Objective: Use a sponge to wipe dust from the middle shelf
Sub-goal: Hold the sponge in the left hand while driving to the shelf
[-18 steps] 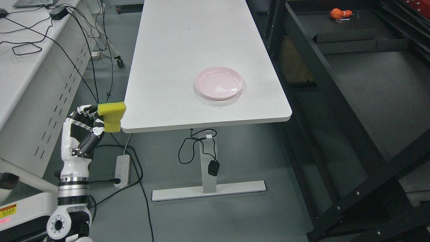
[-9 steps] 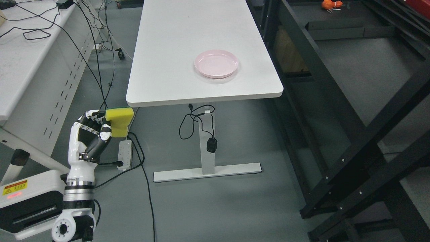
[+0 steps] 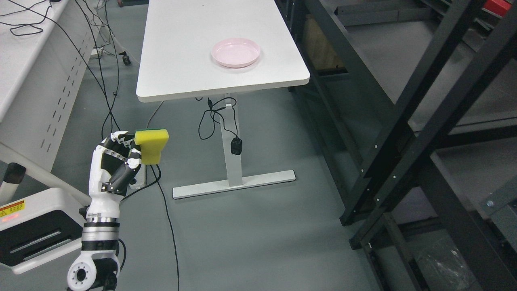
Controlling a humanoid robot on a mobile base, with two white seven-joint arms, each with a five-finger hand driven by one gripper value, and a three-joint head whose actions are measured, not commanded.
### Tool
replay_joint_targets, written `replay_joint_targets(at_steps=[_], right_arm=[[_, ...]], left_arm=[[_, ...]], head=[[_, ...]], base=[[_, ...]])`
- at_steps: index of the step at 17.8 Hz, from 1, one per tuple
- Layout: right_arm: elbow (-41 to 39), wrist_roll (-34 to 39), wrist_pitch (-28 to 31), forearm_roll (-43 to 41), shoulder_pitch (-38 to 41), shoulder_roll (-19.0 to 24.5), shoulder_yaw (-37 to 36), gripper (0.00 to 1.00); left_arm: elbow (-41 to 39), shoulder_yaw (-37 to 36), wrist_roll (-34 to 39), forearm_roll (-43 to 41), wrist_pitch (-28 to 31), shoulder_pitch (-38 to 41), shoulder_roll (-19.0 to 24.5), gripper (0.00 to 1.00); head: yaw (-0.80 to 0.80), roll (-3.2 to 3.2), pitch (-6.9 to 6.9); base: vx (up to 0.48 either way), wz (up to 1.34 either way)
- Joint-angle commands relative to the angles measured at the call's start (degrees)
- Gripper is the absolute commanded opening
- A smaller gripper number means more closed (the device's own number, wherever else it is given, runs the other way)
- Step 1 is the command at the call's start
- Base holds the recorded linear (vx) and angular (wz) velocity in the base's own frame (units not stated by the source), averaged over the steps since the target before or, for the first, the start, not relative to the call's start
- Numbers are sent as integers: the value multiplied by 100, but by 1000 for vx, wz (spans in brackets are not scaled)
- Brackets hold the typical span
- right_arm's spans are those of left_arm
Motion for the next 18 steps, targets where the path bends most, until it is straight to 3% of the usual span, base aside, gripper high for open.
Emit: replay_joint_targets(at_steps=[1,18], right_arm=[[-100,-2,5,0,0,-100,-4,100],[-100,-2,5,0,0,-100,-4,100]], left_arm=[[-89,-217,-1,0,-5,-3,100,1],[-203,-499,-264,-114,-128,-143,100,1]], head=[[0,0,0],[0,0,0]], base=[[-198,-206],[-109,-493]])
